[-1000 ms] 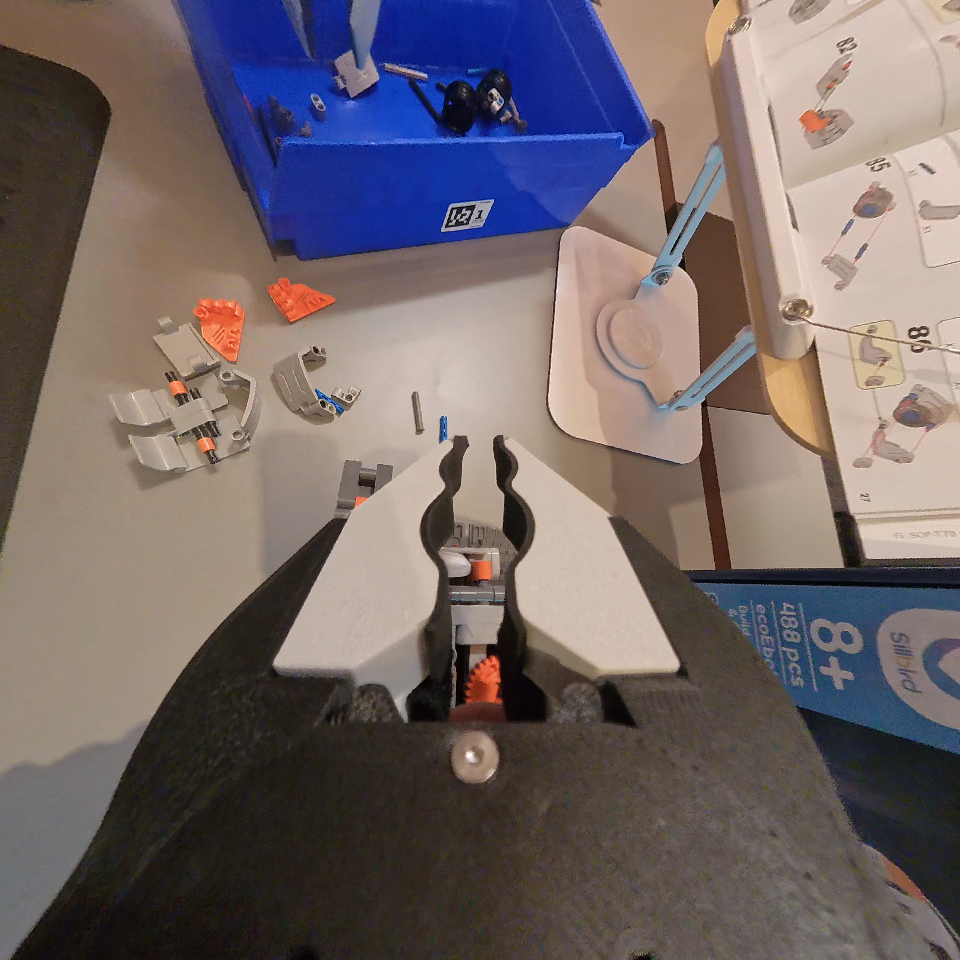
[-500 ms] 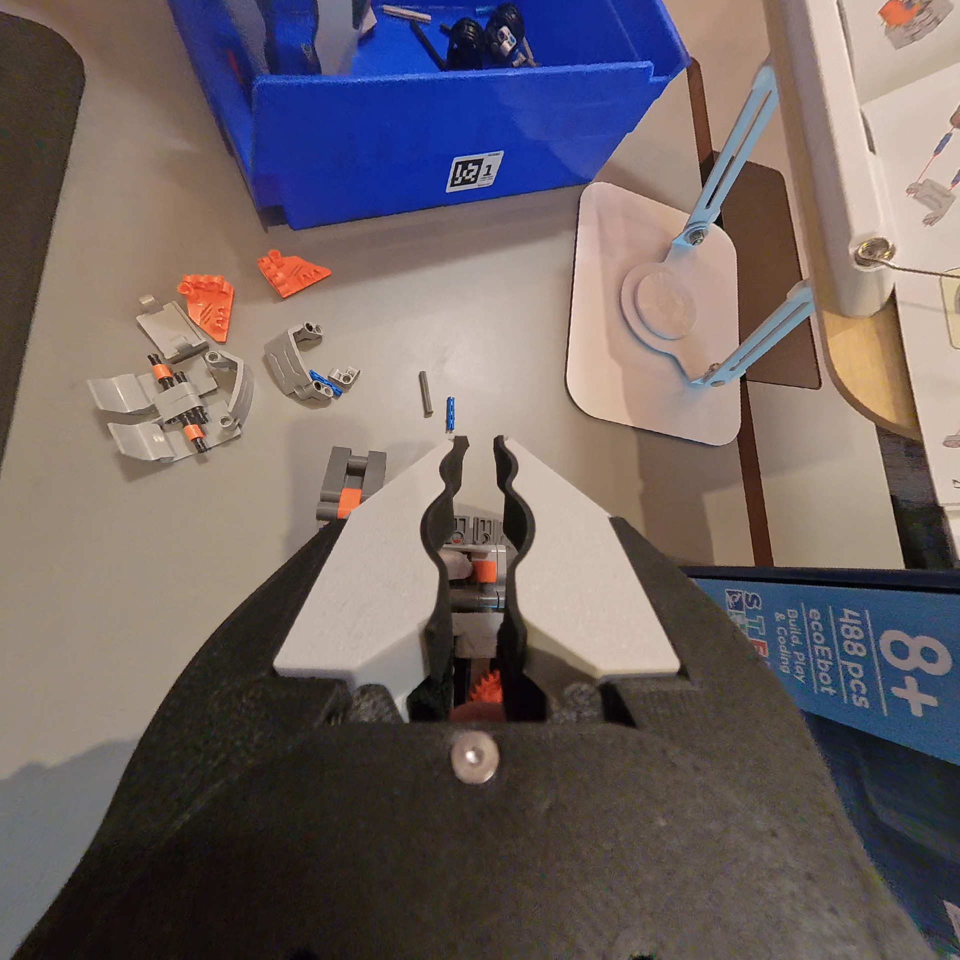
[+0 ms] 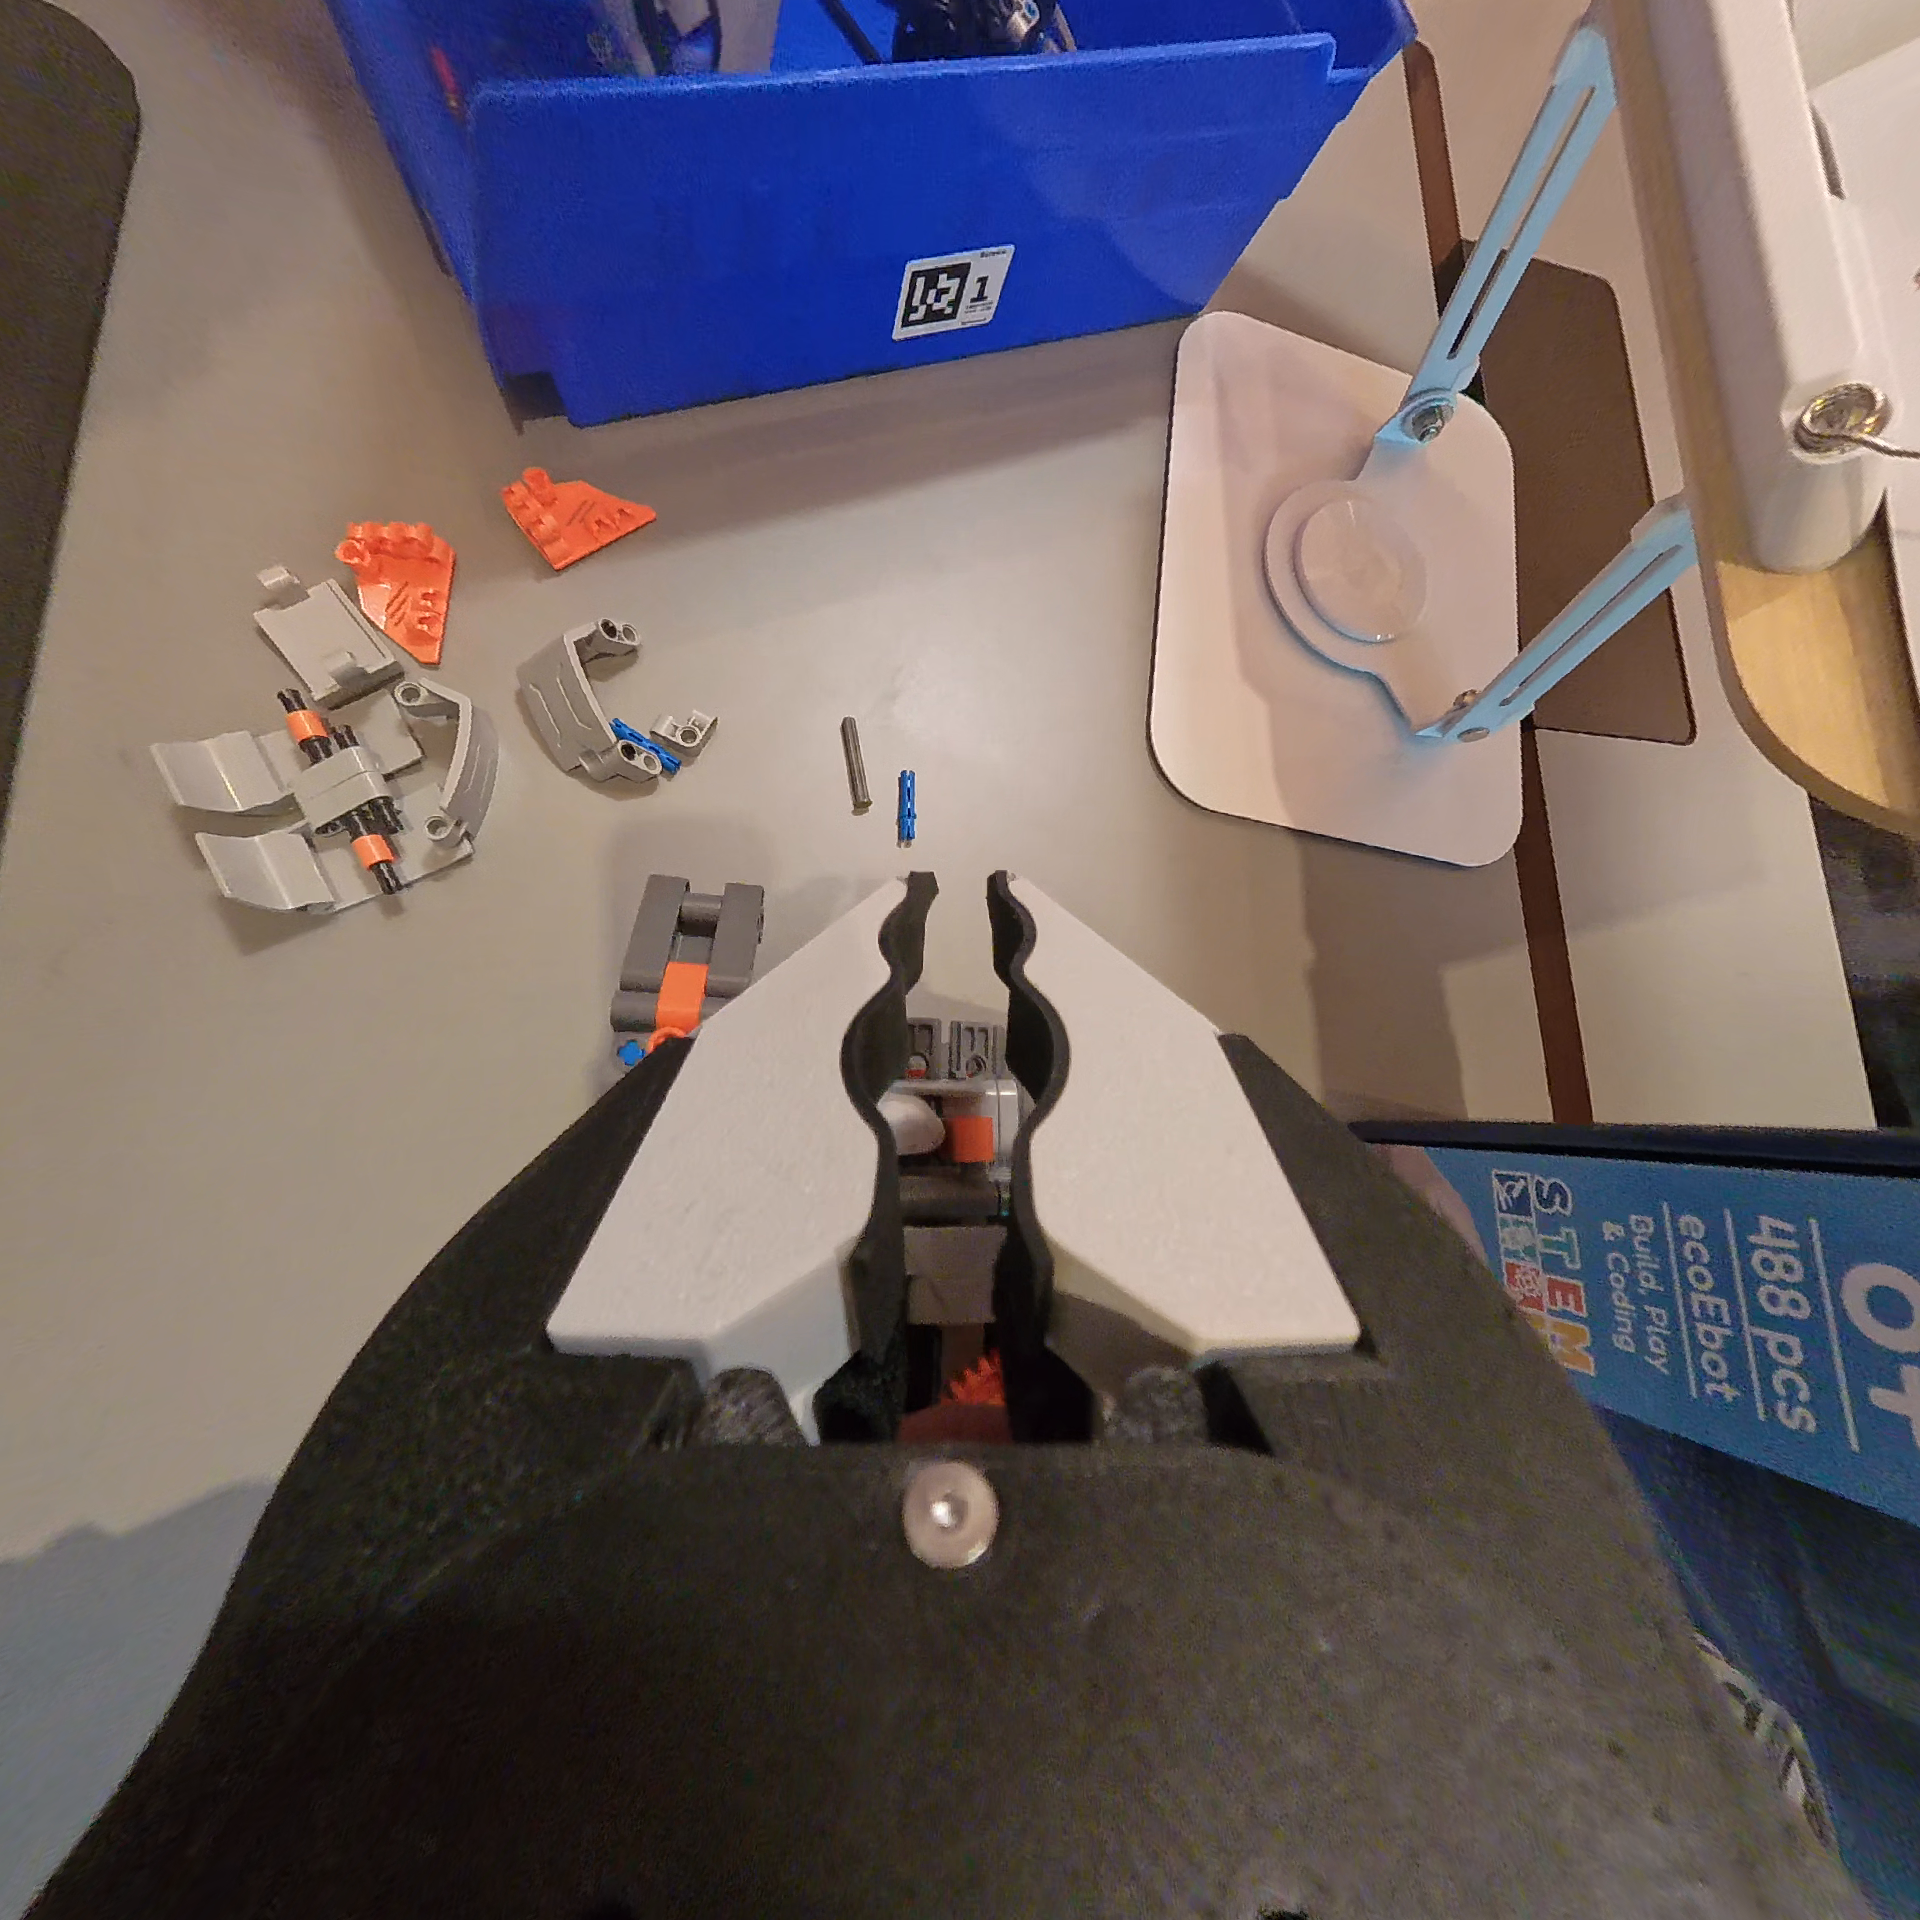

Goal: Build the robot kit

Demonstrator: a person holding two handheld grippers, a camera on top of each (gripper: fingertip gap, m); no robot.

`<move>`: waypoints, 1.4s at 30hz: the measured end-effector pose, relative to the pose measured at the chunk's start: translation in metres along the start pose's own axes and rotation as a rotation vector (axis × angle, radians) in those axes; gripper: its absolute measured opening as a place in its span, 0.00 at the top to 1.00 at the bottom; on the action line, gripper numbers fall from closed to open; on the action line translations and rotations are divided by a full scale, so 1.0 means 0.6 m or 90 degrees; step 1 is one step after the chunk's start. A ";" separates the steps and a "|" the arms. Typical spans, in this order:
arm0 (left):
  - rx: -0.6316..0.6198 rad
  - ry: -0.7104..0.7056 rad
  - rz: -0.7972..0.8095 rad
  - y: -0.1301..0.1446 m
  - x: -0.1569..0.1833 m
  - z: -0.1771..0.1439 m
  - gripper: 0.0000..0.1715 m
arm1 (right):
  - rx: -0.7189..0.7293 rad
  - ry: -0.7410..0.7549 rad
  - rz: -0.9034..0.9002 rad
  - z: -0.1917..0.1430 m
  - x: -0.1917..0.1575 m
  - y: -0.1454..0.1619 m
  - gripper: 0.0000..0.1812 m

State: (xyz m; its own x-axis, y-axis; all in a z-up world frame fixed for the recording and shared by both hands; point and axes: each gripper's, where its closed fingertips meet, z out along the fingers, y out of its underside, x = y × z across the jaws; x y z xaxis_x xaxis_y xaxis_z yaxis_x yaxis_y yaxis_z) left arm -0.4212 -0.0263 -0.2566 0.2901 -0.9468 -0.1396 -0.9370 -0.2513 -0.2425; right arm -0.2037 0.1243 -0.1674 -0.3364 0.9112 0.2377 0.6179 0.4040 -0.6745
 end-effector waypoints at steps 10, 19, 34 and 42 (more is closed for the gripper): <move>0.001 -0.117 -0.034 0.033 -0.069 -0.076 0.89 | 0.005 0.003 0.006 -0.004 0.003 0.002 0.94; -0.018 -0.159 -0.092 0.093 -0.146 -0.081 0.90 | 0.006 0.005 0.002 -0.007 0.002 -0.001 0.95; 0.110 -0.009 -0.057 0.013 -0.125 -0.015 0.82 | 0.004 0.004 0.005 -0.007 0.004 0.004 0.94; 0.129 0.036 0.091 -0.052 -0.033 0.023 0.80 | 0.005 0.002 0.010 -0.005 0.005 0.006 0.94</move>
State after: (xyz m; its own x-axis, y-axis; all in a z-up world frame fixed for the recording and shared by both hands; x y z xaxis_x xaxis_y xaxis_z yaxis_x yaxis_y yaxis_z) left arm -0.3947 0.0029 -0.2594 0.1402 -0.9811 -0.1335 -0.9077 -0.0735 -0.4130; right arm -0.2003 0.1285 -0.1668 -0.3243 0.9180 0.2283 0.6176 0.3883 -0.6839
